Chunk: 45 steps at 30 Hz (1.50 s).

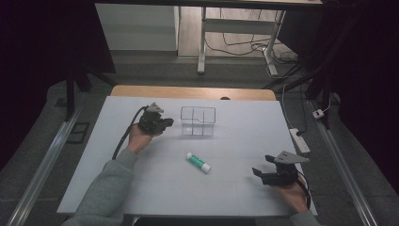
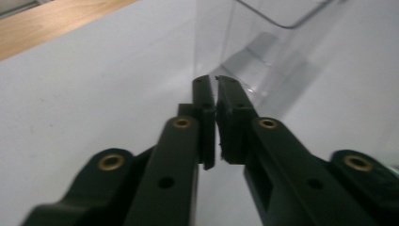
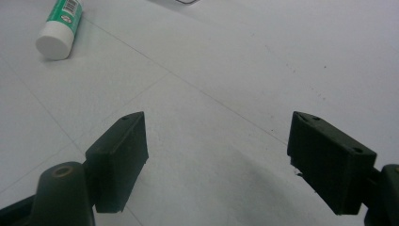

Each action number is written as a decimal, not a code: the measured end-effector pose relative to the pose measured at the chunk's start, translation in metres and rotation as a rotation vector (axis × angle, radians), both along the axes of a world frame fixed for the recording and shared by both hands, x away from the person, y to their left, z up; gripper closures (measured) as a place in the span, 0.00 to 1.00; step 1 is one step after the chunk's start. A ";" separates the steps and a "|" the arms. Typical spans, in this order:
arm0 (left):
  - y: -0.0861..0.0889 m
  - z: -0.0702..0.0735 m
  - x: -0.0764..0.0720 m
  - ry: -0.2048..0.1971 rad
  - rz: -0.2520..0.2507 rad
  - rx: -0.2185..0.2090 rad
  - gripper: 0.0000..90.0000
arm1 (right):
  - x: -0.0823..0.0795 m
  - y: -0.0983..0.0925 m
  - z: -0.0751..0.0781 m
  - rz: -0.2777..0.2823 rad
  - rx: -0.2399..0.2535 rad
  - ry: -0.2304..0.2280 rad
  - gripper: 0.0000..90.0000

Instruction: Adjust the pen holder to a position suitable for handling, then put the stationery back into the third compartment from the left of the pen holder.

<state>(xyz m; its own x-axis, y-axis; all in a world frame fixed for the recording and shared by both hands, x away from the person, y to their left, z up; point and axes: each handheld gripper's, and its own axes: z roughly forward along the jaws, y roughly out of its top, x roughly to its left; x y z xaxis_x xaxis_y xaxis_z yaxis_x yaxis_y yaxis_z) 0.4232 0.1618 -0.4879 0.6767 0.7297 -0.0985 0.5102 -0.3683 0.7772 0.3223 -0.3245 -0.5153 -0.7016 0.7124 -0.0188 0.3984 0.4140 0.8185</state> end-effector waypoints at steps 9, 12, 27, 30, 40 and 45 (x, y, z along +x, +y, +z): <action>0.018 0.008 -0.062 -0.035 -0.014 -0.016 0.51 | -0.001 0.000 0.002 -0.002 0.001 -0.001 0.23; 0.022 0.008 -0.080 -0.037 -0.025 -0.015 0.46 | -0.001 0.000 0.002 0.000 0.005 -0.001 0.23; 0.040 -0.012 -0.129 -0.020 -0.027 0.007 0.38 | -0.002 0.002 0.003 0.017 0.004 0.002 0.25; 0.047 -0.013 -0.133 -0.023 -0.013 0.003 0.38 | -0.002 0.003 0.003 0.023 0.005 0.006 0.25; 0.056 -0.018 -0.135 -0.013 0.005 0.014 0.36 | -0.002 0.004 0.003 0.021 0.006 0.011 0.26; 0.055 -0.018 -0.136 -0.013 0.006 0.019 0.35 | -0.002 0.006 0.006 0.020 0.009 0.008 0.26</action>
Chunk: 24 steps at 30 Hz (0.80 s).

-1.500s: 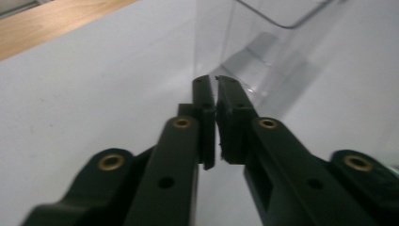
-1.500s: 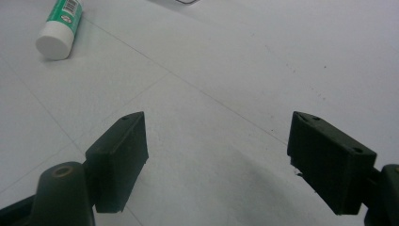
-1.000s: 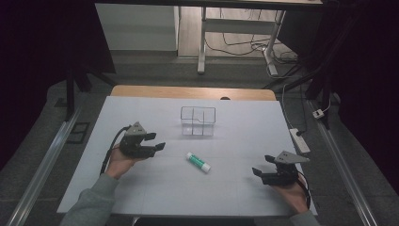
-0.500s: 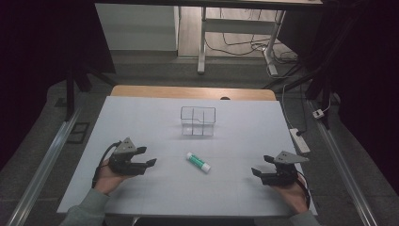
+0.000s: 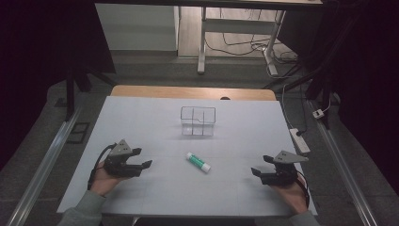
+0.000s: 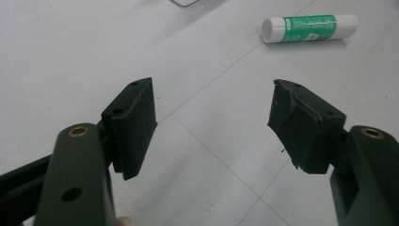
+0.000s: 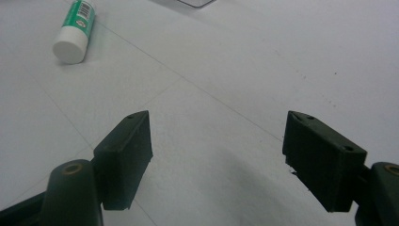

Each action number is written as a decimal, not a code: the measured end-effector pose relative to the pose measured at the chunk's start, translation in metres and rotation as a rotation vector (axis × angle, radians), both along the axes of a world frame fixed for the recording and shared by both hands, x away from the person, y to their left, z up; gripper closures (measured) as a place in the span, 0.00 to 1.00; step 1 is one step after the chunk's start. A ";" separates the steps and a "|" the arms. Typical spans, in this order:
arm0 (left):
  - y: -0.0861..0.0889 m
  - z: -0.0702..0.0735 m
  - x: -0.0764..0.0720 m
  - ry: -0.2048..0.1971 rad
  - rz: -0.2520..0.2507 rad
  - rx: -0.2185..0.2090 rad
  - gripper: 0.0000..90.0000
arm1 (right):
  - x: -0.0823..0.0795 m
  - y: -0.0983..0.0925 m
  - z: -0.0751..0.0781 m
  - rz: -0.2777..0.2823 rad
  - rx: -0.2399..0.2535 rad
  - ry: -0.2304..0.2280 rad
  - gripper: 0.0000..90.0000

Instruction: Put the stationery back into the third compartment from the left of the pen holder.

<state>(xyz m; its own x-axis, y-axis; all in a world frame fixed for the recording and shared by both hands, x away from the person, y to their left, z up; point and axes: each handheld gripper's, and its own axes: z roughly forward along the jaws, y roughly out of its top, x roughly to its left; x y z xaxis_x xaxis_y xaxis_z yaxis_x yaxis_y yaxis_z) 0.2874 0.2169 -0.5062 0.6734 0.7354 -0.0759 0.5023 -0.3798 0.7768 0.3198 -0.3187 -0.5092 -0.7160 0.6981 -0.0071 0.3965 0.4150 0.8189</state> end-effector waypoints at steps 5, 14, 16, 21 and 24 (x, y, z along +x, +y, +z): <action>0.001 0.000 -0.001 0.002 0.014 0.004 0.34 | 0.002 0.004 0.005 0.015 0.010 0.007 0.26; -0.002 -0.004 -0.004 0.015 0.014 0.009 0.34 | 0.008 0.037 0.035 0.100 0.013 0.060 0.27; -0.003 -0.005 -0.003 0.021 0.013 0.024 0.33 | 0.011 0.049 0.038 0.122 -0.008 0.070 0.26; -0.004 -0.005 -0.003 0.020 0.008 0.028 0.33 | 0.019 0.078 0.041 0.179 -0.043 0.107 0.25; -0.002 -0.003 -0.003 0.018 0.011 0.021 0.33 | 0.021 0.092 0.041 0.206 -0.062 0.115 0.25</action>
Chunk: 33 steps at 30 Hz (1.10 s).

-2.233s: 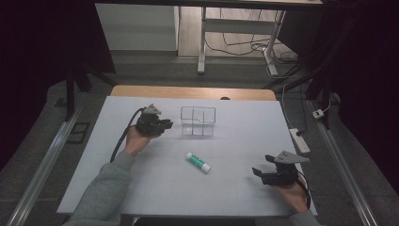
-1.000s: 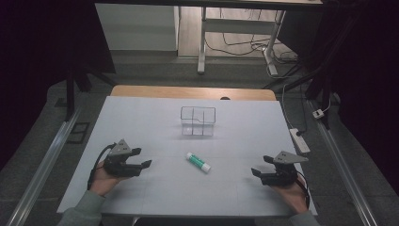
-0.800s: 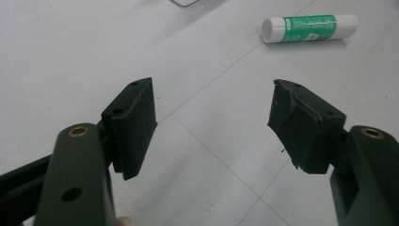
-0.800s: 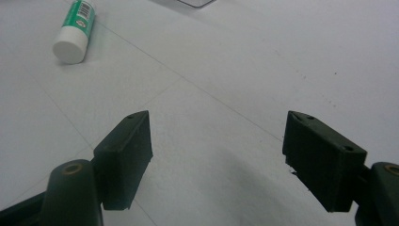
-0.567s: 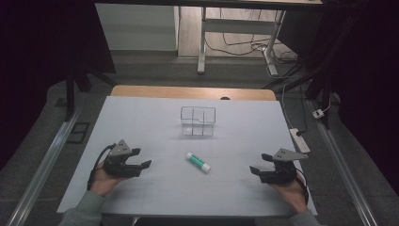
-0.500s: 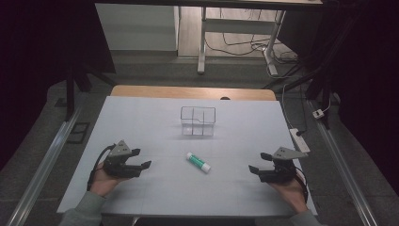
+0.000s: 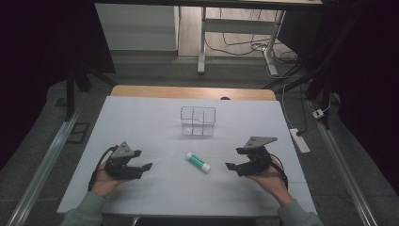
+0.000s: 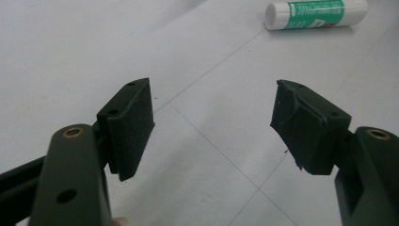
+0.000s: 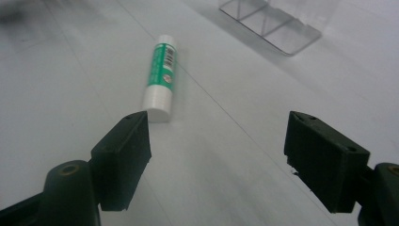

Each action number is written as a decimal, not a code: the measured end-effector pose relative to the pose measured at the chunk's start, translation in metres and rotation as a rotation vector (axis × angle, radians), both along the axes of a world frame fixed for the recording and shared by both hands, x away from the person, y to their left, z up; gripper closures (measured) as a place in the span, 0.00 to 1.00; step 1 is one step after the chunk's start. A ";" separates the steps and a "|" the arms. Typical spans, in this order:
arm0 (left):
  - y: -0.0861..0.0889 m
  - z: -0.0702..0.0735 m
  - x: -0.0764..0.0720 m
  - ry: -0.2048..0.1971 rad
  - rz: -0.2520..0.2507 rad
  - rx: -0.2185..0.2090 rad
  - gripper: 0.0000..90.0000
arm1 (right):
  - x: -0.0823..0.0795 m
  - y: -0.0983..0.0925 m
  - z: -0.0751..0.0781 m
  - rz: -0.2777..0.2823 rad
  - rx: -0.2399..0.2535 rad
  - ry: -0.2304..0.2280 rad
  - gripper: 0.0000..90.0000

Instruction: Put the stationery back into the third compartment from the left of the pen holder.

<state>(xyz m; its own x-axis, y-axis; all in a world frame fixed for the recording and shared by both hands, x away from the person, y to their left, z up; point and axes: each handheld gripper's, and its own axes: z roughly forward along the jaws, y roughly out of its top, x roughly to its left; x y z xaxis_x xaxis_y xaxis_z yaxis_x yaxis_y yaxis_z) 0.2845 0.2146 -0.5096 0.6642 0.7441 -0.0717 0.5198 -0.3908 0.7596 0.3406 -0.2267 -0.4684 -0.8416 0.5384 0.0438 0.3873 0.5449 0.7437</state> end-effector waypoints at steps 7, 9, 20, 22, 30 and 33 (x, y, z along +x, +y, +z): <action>0.000 0.000 -0.002 -0.004 -0.005 0.004 0.32 | 0.004 0.029 -0.001 0.052 -0.027 0.036 0.25; -0.001 -0.001 -0.002 -0.001 -0.006 0.007 0.32 | 0.004 0.037 -0.001 0.071 -0.035 0.045 0.26; 0.000 -0.001 -0.004 0.000 -0.004 -0.001 0.32 | 0.007 0.065 -0.008 0.107 -0.112 0.085 0.26; -0.001 -0.001 -0.004 -0.002 -0.004 0.001 0.32 | 0.009 0.073 -0.010 0.111 -0.142 0.085 0.26; -0.001 -0.003 -0.003 0.008 -0.008 0.000 0.32 | 0.018 0.093 -0.024 0.097 -0.232 0.117 0.31; 0.000 -0.003 -0.002 0.009 -0.004 -0.002 0.32 | 0.021 0.100 -0.028 0.088 -0.267 0.119 0.34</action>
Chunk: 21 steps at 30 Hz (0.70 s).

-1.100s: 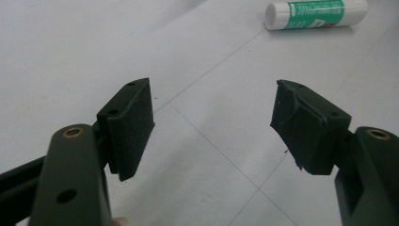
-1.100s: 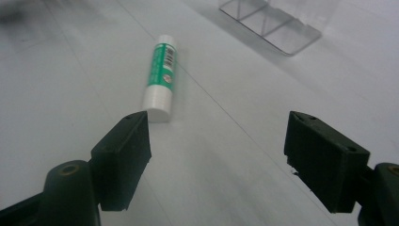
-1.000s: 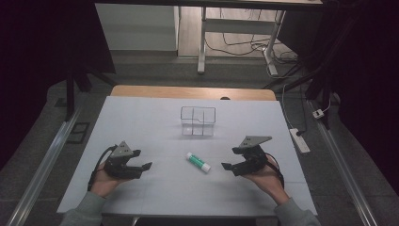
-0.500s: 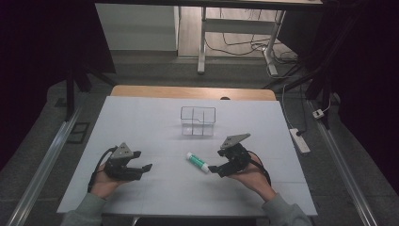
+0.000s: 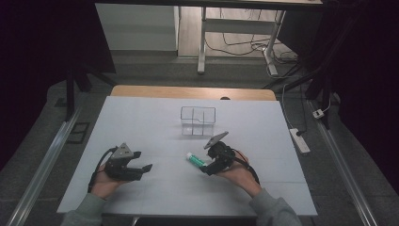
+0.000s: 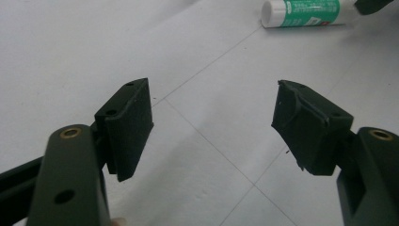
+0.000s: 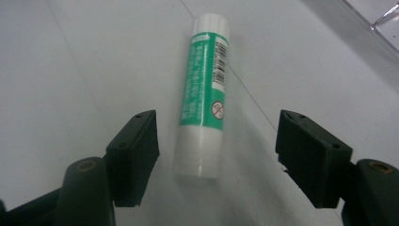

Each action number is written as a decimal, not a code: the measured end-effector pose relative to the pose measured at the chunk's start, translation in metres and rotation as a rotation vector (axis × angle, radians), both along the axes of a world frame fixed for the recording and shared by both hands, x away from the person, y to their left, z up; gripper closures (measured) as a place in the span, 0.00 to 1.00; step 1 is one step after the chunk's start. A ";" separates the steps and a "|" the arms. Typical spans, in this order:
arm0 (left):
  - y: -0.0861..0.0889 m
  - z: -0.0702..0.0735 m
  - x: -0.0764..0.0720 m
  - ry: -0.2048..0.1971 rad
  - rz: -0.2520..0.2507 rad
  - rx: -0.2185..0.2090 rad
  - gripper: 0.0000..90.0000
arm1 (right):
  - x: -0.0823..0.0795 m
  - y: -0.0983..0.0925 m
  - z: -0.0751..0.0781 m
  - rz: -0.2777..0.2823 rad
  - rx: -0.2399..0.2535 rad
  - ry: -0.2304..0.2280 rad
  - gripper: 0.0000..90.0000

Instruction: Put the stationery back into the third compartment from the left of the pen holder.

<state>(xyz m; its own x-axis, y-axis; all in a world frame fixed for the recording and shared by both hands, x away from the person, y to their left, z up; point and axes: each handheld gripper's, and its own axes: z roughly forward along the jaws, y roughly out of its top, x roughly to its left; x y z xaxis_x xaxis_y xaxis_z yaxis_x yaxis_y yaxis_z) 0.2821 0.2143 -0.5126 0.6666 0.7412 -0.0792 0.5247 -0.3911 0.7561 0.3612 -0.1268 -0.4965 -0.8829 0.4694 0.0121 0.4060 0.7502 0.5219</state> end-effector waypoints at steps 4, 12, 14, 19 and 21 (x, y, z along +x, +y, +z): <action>-0.001 -0.001 0.000 0.002 -0.002 0.009 0.32 | 0.002 0.006 -0.003 0.007 -0.029 0.011 0.40; -0.001 -0.001 0.000 -0.001 -0.002 0.010 0.32 | 0.002 0.013 -0.010 0.028 -0.083 0.030 0.53; -0.001 -0.001 0.000 0.001 -0.004 0.008 0.32 | 0.003 0.014 -0.010 0.043 -0.098 0.028 0.57; -0.001 -0.001 0.000 -0.001 -0.002 0.009 0.32 | 0.001 0.018 -0.010 0.035 -0.123 0.010 0.69; -0.001 -0.001 0.000 -0.002 -0.001 0.012 0.32 | 0.001 0.019 -0.009 0.037 -0.129 0.010 0.71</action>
<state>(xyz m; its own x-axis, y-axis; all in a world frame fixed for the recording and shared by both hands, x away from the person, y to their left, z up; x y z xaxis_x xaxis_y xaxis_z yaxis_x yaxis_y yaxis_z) 0.2820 0.2137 -0.5139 0.6678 0.7411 -0.0693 0.5227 -0.4006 0.7526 0.3619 -0.1075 -0.5058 -0.9000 0.4344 -0.0375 0.3812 0.8257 0.4157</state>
